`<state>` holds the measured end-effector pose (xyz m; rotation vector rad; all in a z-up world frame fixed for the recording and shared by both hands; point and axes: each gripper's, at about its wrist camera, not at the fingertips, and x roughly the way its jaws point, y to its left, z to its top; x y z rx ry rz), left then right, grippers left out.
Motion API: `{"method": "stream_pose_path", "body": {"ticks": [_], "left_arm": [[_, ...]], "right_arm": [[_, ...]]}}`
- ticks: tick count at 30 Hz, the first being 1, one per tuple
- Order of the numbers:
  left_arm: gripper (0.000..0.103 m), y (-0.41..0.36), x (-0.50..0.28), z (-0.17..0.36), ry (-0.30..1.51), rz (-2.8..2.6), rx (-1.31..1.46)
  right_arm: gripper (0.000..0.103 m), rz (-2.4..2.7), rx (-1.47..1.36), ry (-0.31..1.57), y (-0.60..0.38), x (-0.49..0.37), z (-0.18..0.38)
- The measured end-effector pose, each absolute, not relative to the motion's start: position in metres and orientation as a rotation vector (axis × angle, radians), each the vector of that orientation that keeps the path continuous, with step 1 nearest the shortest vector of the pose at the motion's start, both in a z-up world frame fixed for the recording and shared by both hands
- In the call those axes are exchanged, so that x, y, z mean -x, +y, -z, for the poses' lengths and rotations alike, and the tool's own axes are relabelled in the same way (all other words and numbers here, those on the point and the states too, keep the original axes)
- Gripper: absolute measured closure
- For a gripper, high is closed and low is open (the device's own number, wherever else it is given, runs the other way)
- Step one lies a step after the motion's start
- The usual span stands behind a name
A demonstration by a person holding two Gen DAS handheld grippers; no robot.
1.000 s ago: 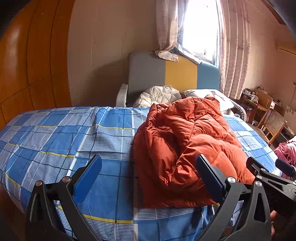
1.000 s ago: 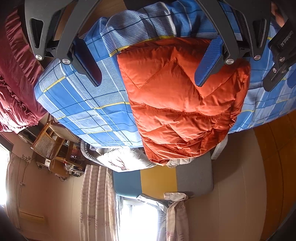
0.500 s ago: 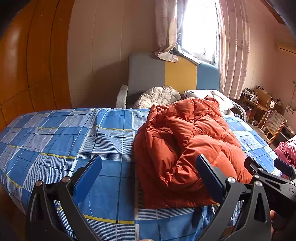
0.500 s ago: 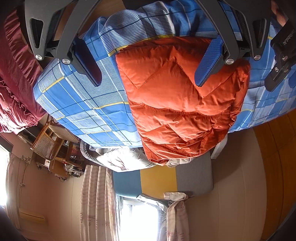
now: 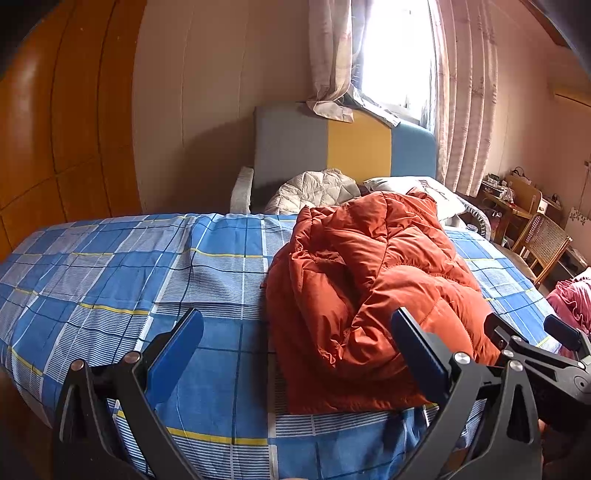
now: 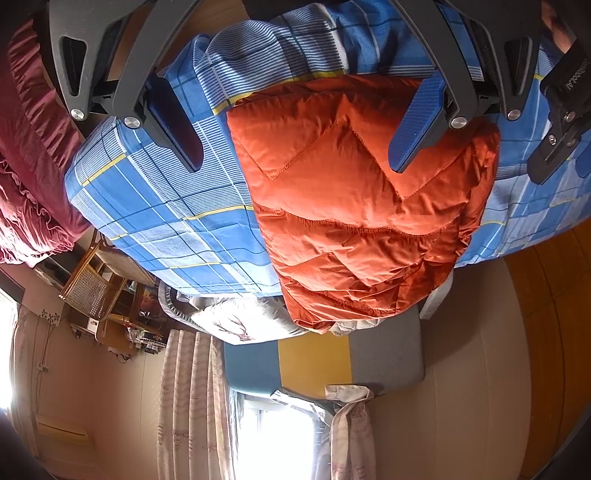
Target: Fold large clothes
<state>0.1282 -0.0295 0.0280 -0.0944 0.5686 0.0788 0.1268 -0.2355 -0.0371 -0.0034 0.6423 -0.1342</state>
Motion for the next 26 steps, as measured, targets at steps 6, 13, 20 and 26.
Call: {"method": "stream_pose_path", "body": {"ticks": [6, 13, 20, 26], "left_arm": [[0.002, -0.03, -0.128, -0.028, 0.569, -0.072, 0.093], [0.002, -0.028, -0.129, -0.025, 0.575, -0.074, 0.104], [0.002, -0.026, -0.134, -0.017, 0.616, -0.067, 0.115], [0.002, -0.018, -0.136, -0.015, 0.612, -0.09, 0.137]], "right_arm": [[0.003, 0.135, 0.003, 0.643, -0.235, -0.126, 0.038], [0.003, 0.136, 0.01, 0.649, -0.234, -0.127, 0.04], [0.003, 0.141, 0.005, 0.652, -0.235, -0.128, 0.042], [0.003, 0.137, 0.007, 0.649, -0.234, -0.128, 0.04]]}}
